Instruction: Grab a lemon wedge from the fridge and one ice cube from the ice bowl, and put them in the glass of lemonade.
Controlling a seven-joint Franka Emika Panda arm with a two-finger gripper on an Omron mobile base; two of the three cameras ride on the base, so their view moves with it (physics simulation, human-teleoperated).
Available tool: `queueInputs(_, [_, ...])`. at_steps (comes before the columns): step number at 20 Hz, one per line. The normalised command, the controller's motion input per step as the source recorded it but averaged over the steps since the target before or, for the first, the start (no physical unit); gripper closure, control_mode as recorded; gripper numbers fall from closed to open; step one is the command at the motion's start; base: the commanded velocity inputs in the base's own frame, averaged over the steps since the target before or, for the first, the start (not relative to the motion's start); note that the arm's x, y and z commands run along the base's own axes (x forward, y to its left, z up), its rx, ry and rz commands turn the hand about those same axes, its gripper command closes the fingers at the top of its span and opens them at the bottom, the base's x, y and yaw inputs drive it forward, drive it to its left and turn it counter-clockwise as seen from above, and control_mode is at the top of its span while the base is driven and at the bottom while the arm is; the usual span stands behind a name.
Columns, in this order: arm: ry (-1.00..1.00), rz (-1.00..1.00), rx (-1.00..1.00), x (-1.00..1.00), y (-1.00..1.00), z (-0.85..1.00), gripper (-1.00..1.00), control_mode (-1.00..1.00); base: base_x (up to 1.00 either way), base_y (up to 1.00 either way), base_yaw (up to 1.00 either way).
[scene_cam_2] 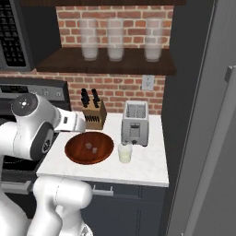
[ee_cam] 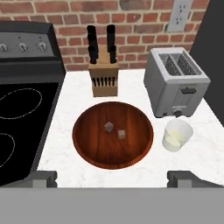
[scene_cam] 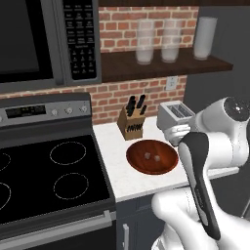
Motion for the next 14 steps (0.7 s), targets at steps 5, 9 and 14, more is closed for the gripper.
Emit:
queueInputs(5, [0.39, 0.00, 0.01, 0.42, 0.00, -0.72, -1.00, -1.00, 0.00, 0.00, 0.00])
queueInputs(9, [0.33, 0.00, 0.01, 0.42, 0.00, -0.72, -1.00, -1.00, 0.00, 0.00, 0.00])
queueInputs(14, [0.25, 0.00, 0.01, 0.29, -0.01, -0.53, -1.00, -1.00, 0.00, 0.00, 0.00])
